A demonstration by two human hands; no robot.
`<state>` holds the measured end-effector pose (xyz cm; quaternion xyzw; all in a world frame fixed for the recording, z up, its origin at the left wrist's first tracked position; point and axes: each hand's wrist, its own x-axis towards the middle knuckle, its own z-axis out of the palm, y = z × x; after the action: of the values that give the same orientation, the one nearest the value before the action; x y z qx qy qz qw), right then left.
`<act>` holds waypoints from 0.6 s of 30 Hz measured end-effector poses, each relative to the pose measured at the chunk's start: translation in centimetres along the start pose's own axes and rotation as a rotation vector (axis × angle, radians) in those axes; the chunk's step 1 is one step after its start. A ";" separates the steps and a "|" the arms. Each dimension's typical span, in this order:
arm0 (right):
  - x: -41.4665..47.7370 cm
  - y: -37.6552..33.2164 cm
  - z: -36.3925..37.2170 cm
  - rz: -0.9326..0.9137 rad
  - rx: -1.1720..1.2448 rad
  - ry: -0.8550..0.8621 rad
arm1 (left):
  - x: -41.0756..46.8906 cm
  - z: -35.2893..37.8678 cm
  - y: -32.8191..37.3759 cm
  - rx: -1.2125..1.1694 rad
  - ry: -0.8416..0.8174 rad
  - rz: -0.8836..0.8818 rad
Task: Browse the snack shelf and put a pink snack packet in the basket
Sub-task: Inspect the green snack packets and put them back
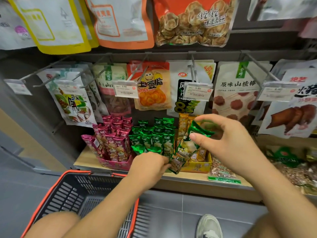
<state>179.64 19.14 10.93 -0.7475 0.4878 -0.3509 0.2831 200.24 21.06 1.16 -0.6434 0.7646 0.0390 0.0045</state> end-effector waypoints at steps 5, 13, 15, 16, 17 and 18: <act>1.0 1.2 1.1 0.084 -0.123 -0.108 | 1.5 0.8 -1.1 -0.120 0.036 0.019; 1.8 1.5 2.8 0.098 -0.032 -0.068 | 4.3 1.3 -5.6 -0.127 -0.001 -0.021; 2.1 1.3 3.5 0.053 -0.092 -0.045 | 4.6 1.6 -6.3 -0.146 0.051 -0.034; 2.4 1.2 3.9 0.041 -0.122 -0.047 | 4.7 1.7 -6.6 -0.154 0.070 -0.039; 2.8 1.1 4.3 0.035 -0.153 -0.059 | 4.8 1.7 -6.8 -0.161 0.078 -0.042; 3.3 1.0 4.7 0.030 -0.187 -0.078 | 5.0 1.8 -7.0 -0.166 0.077 -0.039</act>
<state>183.74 16.09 8.18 -0.7763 0.5184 -0.2701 0.2359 206.20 15.08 -1.29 -0.6574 0.7455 0.0771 -0.0775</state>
